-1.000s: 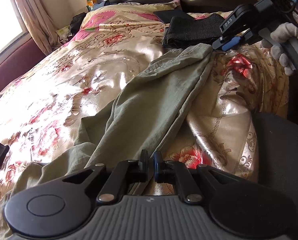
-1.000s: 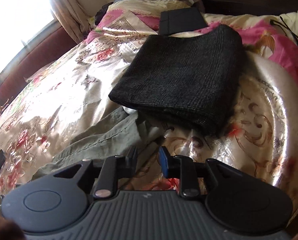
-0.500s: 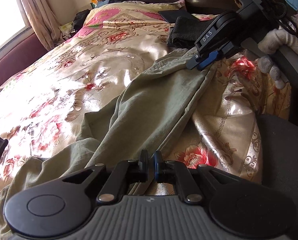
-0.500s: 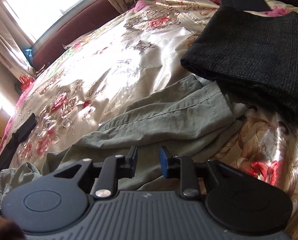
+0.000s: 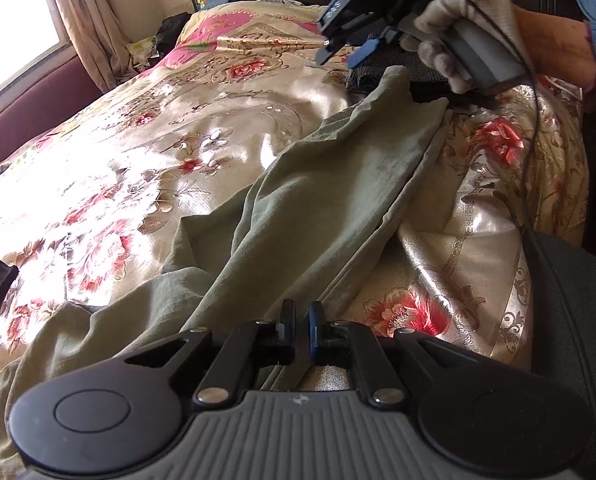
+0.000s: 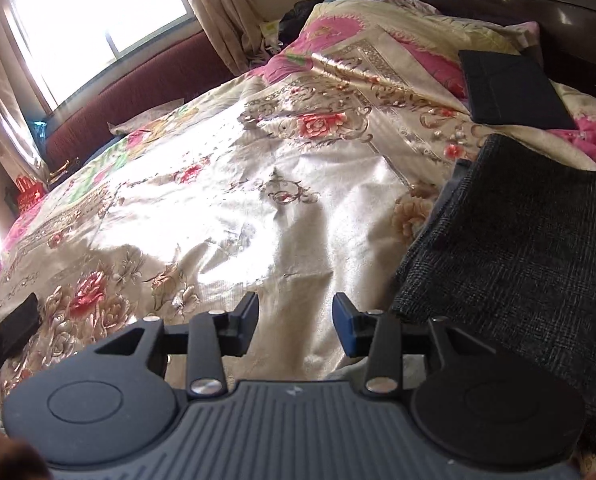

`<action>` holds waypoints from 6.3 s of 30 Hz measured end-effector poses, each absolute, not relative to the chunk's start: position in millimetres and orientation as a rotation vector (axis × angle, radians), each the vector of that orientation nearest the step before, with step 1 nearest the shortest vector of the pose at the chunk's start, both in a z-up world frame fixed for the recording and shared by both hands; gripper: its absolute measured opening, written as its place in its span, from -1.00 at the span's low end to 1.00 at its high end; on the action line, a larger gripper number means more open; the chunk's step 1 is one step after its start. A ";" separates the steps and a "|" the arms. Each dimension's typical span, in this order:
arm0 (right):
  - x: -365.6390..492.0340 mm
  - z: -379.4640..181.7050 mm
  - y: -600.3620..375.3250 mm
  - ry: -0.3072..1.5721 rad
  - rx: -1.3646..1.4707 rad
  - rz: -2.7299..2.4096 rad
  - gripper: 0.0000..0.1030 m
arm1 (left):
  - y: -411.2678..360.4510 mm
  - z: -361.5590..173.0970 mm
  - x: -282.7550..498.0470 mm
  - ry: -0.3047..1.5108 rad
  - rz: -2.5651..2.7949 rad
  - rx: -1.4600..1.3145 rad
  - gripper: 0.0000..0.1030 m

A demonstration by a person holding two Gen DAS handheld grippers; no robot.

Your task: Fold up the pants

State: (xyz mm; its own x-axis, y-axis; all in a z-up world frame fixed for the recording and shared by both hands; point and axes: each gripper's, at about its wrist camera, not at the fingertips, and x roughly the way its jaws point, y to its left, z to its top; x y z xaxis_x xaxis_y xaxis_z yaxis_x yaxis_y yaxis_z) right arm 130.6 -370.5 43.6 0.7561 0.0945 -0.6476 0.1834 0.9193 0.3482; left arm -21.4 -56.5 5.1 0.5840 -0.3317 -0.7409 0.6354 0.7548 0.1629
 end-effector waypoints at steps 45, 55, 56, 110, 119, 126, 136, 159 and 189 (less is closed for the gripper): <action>81.6 10.8 -398.5 0.956 0.335 0.031 -0.95 | -101.0 5.4 3.6 0.689 -0.700 0.495 -0.54; 121.8 21.0 -445.3 0.799 0.901 0.115 -0.87 | -123.7 -10.0 15.0 0.710 -0.732 0.542 -0.54; 128.4 17.1 -447.2 0.788 0.940 0.078 -0.82 | -123.7 -10.1 15.7 0.715 -0.731 0.539 -0.54; 21.2 -29.2 -431.8 0.557 1.270 -0.068 -0.91 | -101.2 0.0 -1.7 0.702 -0.682 0.488 -0.40; -41.0 20.8 -469.0 0.386 1.146 -0.189 -0.91 | -64.5 19.6 -28.6 0.642 -0.610 0.432 0.17; -53.7 -29.2 -472.7 0.539 1.203 -0.327 -0.91 | -19.4 7.0 -27.8 0.733 -0.492 0.422 0.17; -44.0 -18.4 -467.1 0.592 1.098 -0.415 -0.89 | 46.1 -1.4 -26.1 0.832 -0.389 0.357 0.21; 40.1 47.5 -220.5 0.837 0.361 0.216 -0.47 | 68.9 9.5 -51.1 0.805 -0.424 0.313 0.23; 242.7 -19.3 -108.2 1.027 0.505 0.556 -0.51 | 109.3 -4.7 11.0 0.780 -0.293 0.209 0.30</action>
